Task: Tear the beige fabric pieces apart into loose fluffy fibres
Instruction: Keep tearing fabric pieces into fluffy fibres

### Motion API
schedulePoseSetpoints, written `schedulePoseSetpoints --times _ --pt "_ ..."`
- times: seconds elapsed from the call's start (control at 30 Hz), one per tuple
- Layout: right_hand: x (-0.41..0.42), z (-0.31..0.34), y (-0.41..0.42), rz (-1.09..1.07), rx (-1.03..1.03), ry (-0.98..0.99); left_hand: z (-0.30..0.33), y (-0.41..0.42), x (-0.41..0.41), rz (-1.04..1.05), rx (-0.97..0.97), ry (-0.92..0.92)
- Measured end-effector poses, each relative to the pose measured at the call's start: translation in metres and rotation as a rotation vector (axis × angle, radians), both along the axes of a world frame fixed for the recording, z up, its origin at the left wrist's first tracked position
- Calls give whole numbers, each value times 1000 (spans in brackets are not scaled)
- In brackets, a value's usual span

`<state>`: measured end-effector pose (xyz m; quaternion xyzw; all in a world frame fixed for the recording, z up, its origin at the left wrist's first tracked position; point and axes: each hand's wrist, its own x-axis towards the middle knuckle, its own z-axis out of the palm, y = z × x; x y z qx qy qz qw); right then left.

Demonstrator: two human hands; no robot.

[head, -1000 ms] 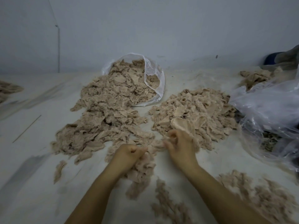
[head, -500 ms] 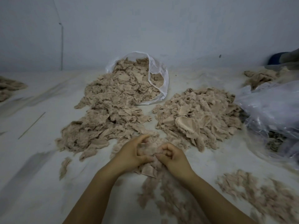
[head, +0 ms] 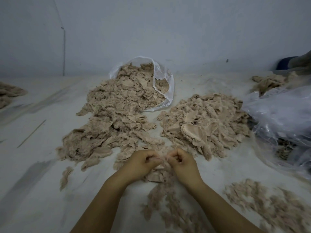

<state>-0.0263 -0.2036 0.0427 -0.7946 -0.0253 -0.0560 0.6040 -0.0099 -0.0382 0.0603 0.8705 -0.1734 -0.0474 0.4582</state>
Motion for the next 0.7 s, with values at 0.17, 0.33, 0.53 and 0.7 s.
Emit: schedulePoseSetpoints --times 0.17,0.33,0.53,0.7 --pt "-1 -2 -1 37 30 34 -5 8 5 57 85 -46" --pt "1 5 3 92 -65 37 1 -2 4 22 40 -72" --pt "7 9 -19 -35 342 188 4 15 6 144 145 -106" --pt "-1 14 -2 123 555 269 9 -23 -2 112 -196 48"
